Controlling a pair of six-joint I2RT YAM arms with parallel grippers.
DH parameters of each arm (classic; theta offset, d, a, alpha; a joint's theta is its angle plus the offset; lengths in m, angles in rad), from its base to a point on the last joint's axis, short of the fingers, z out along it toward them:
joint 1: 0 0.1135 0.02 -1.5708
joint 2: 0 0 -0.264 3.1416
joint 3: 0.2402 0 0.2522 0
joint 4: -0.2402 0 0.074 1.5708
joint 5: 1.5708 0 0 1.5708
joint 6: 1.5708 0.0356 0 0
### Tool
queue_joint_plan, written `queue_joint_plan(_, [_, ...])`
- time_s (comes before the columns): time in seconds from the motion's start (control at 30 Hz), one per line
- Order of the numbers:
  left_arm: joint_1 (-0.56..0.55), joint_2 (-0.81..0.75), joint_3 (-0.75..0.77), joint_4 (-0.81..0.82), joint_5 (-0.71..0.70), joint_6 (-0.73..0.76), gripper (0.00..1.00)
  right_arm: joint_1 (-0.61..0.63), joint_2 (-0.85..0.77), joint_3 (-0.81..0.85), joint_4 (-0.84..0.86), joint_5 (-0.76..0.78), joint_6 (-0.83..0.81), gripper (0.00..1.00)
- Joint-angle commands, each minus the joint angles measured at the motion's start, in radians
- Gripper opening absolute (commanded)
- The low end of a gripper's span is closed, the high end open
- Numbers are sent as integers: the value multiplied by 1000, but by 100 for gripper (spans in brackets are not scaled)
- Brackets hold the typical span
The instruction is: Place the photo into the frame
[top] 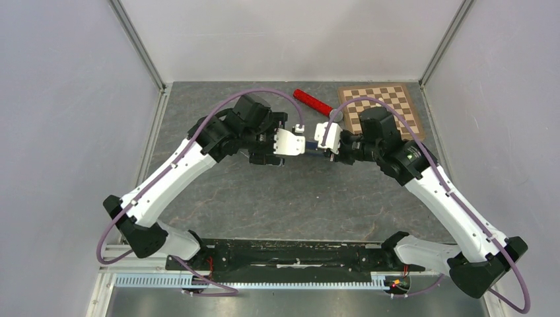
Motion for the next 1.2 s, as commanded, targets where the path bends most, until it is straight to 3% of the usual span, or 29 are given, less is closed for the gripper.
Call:
queue_joint_plan(0.0, [11, 39, 6, 25, 22, 64, 91, -18, -27, 47, 28, -80, 40, 0])
queue_joint_plan(0.4, [26, 132, 81, -38, 45, 61, 79, -42, -37, 34, 27, -94, 34, 0])
queue_joint_plan(0.6, [26, 139, 88, -44, 45, 61, 58, -50, -35, 25, 26, -94, 32, 0])
queue_joint_plan(0.7, [26, 137, 100, -49, 36, 62, 58, -53, -36, 13, 27, -95, 28, 0])
queue_joint_plan(0.9, [26, 138, 128, -56, 28, 68, 70, -59, -37, 2, 31, -101, 26, 0])
queue_joint_plan(1.07, [25, 139, 149, -57, 16, 75, 69, -62, -38, -3, 30, -102, 23, 0])
queue_joint_plan(1.17, [26, 145, 163, -66, 22, 75, 62, -65, -39, -9, 32, -102, 21, 0])
